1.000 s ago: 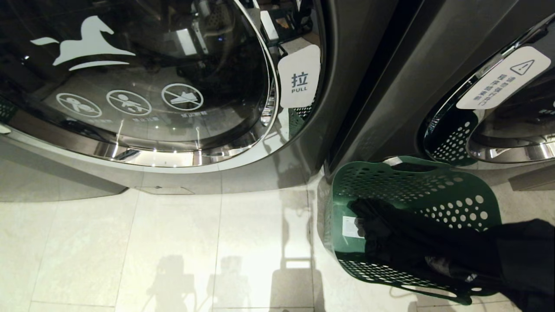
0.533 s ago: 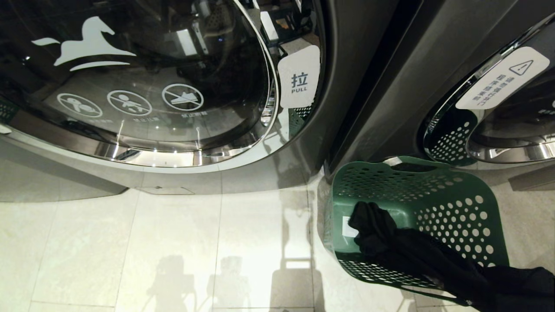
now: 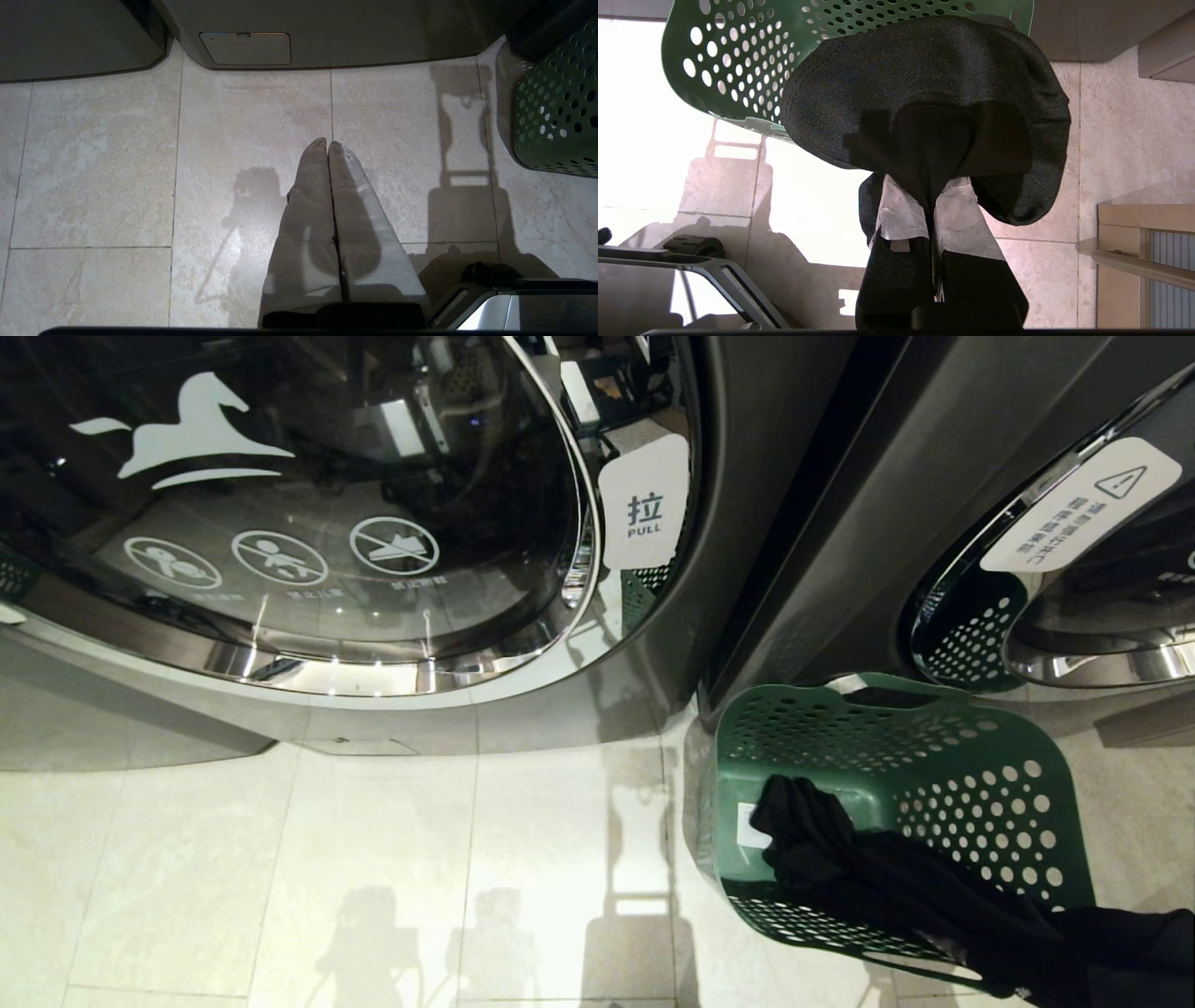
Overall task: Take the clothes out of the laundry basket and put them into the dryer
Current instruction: Take the clothes out of the basket
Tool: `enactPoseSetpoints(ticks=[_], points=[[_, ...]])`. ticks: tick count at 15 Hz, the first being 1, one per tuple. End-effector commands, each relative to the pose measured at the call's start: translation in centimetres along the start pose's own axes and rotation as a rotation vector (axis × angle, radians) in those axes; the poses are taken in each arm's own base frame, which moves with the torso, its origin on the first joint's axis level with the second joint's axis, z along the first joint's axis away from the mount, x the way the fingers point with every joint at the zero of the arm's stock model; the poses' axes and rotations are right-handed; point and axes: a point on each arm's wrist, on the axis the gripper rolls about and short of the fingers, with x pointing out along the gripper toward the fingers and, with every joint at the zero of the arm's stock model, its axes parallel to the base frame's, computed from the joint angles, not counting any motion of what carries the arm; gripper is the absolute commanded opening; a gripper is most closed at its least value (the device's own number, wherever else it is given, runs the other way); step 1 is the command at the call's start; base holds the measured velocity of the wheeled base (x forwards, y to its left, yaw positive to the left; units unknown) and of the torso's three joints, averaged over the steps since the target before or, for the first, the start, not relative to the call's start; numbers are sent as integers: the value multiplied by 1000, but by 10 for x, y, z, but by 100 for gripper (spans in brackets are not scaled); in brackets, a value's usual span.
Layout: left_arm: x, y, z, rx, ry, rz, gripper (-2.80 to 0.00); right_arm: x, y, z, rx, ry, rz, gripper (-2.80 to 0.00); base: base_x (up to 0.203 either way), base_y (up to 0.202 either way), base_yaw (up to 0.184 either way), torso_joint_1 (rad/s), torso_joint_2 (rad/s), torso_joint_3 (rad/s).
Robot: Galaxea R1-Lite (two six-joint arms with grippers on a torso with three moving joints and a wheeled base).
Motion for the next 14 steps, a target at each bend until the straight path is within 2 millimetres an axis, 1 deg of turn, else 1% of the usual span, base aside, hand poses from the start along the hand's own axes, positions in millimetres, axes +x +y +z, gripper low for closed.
enactPoseSetpoints(ticks=[1,5,8,14], points=[[0,0,0,0,-1,1,-280,0,0,-1,4,5,1,-280,0,0,0,0,0,0],[0,0,0,23,1,-2,-280,0,0,-1,-40,4,5,-280,0,0,0,0,0,0],[0,0,0,25,1,-3,-280,3,0,0,-43,-56,-4,-280,0,0,0,0,0,0],[0,0,0,17,0,-2,-280,3,0,-1,-46,-55,-3,-280,0,0,0,2,0,16]])
